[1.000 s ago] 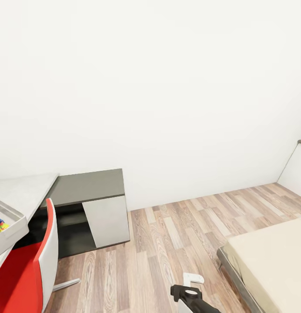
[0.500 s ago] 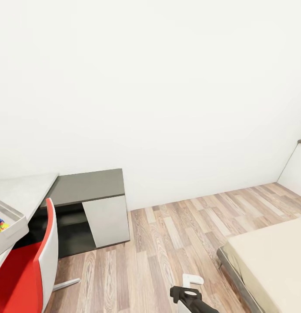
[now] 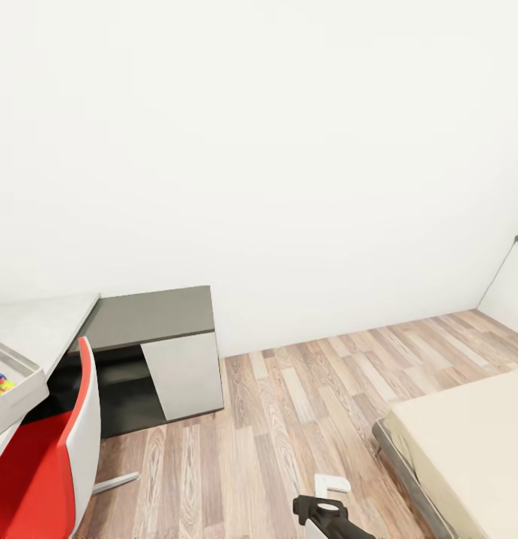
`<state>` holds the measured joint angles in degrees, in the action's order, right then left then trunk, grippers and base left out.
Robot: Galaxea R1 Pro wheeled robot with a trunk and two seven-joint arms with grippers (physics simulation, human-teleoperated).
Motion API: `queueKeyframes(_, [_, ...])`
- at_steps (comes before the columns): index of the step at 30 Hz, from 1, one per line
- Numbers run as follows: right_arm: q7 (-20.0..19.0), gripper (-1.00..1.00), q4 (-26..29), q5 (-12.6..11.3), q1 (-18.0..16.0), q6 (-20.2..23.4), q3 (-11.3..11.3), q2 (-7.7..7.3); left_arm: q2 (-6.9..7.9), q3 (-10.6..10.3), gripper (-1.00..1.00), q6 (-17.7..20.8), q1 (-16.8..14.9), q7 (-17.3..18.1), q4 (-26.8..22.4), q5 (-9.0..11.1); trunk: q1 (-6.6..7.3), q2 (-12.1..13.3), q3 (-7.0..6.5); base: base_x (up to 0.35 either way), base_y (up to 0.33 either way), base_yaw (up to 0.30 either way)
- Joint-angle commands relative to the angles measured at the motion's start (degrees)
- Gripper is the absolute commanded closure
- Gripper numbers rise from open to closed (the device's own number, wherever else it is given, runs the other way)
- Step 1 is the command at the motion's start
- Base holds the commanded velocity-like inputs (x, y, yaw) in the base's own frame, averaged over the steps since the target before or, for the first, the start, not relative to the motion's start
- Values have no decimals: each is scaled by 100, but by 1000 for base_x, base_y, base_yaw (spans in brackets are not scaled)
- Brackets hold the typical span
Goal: Put all the toys in the child's room - the three board games (two on the bed and one on the table), the two jigsaw puzzles on the table, and the tennis ball on the table - inside the toy box on the table in the child's room.
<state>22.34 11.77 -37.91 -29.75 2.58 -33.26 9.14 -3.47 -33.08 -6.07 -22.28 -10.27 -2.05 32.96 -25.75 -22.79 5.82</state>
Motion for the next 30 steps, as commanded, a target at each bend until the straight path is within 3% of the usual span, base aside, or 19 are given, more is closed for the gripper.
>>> queueKeyframes(1, [40, -100, 6, -28, -3, 26, -52, -2, -1, -49, -100, -13, -5, -21, 3, 48, -3, -13, 22, 0, 0, 0])
queueKeyframes(5, [41, -100, -50, -24, 65, 18, -56, 0, 23, -49, -100, -11, -3, -20, 3, 53, -3, -13, 60, 0, 0, 0])
queueKeyframes(10, [55, -100, -87, -20, 386, -4, -51, -39, 66, -53, -100, -35, 139, -23, 3, 60, -3, -13, 107, 0, 0, 0])
queueKeyframes(17, [84, -100, -468, -8, 800, -91, -46, -79, 246, -57, -100, -67, 423, -64, 3, 66, -3, -13, 168, 0, 0, 0])
queueKeyframes(24, [101, -100, -928, -13, 1274, -708, -36, -105, 354, -58, -100, -72, 724, -80, 3, 58, -3, -13, 180, 0, 0, 0])
queueKeyframes(30, [103, -100, -962, -45, 1471, -822, -39, -399, 435, -58, -100, -65, 852, -80, 3, 65, -3, -13, 181, 0, 0, 0])
